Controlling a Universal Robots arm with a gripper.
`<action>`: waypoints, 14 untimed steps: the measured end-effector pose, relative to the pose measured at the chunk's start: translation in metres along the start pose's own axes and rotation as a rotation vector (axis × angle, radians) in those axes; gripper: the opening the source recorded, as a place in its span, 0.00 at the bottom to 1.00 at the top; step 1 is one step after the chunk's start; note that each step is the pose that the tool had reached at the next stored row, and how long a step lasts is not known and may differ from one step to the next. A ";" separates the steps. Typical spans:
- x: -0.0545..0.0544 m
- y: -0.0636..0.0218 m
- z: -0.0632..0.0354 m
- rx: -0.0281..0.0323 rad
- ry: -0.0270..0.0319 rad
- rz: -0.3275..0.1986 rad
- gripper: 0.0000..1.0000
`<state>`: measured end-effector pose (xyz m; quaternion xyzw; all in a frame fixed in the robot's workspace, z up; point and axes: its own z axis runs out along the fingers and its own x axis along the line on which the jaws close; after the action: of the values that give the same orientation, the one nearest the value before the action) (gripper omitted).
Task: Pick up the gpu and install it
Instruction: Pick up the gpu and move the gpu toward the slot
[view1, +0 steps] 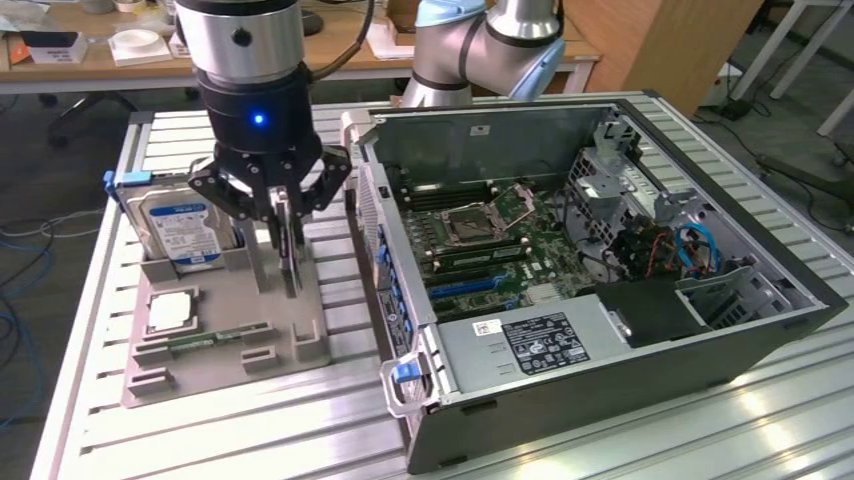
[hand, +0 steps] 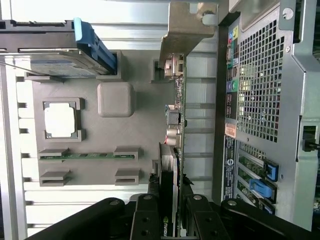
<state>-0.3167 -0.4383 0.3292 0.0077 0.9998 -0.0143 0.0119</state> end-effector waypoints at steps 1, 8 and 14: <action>0.000 -0.0001 -0.0010 -0.0002 -0.0002 0.000 0.27; 0.000 -0.0003 -0.0110 -0.0005 -0.0002 0.000 0.27; 0.000 -0.0006 -0.0193 -0.0020 -0.0001 0.000 0.27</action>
<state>-0.3169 -0.4383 0.3486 0.0077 0.9998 -0.0133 0.0120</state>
